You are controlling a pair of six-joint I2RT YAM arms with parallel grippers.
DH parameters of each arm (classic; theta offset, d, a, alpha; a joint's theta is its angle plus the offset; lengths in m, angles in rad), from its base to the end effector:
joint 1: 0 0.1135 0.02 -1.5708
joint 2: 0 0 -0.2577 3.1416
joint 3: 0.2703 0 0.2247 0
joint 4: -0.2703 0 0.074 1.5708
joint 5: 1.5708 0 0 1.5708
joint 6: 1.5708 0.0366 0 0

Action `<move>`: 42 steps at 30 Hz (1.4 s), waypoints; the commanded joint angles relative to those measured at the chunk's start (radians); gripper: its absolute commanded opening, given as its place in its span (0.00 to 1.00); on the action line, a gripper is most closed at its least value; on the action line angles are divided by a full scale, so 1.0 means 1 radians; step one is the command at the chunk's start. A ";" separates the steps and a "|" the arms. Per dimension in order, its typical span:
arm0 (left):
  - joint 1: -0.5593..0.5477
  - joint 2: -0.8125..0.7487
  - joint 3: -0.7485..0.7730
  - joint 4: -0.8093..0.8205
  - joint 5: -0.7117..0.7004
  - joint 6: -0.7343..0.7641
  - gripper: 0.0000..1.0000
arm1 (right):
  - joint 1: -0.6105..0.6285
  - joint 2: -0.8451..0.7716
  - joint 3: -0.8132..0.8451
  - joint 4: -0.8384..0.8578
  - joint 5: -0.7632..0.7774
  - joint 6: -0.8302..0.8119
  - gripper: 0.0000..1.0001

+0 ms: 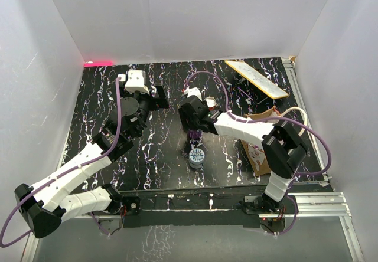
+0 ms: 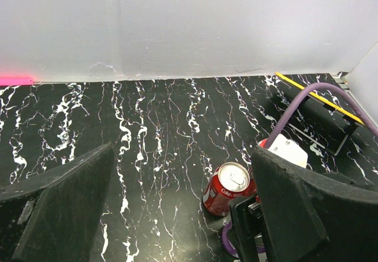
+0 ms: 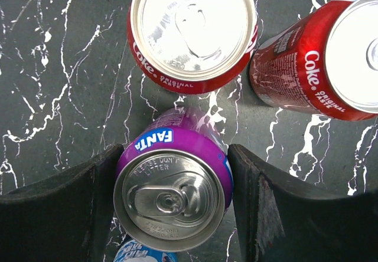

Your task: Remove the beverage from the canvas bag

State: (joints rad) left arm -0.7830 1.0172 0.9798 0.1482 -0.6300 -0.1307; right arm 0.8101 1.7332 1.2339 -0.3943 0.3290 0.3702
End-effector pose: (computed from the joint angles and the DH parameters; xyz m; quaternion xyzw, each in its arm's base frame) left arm 0.1613 -0.1301 0.3960 -0.0155 0.6746 -0.1271 0.7270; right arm 0.2489 0.2443 0.2321 -0.1499 0.9199 0.0540 0.3582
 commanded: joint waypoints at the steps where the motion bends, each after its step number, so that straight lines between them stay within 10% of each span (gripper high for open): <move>1: -0.002 -0.031 0.016 0.014 -0.017 0.009 0.97 | 0.008 0.006 0.093 0.029 0.064 -0.007 0.19; 15: -0.002 -0.035 0.017 0.013 -0.016 0.008 0.97 | 0.010 -0.029 0.119 0.008 0.059 0.006 0.81; 42: -0.002 -0.028 0.020 0.000 0.004 -0.020 0.97 | -0.047 -0.671 -0.024 -0.349 0.600 0.103 0.88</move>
State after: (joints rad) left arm -0.7830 1.0042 0.9798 0.1471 -0.6289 -0.1394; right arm 0.8135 1.1393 1.2144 -0.6643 0.7372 0.4072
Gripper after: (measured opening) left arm 0.970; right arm 0.875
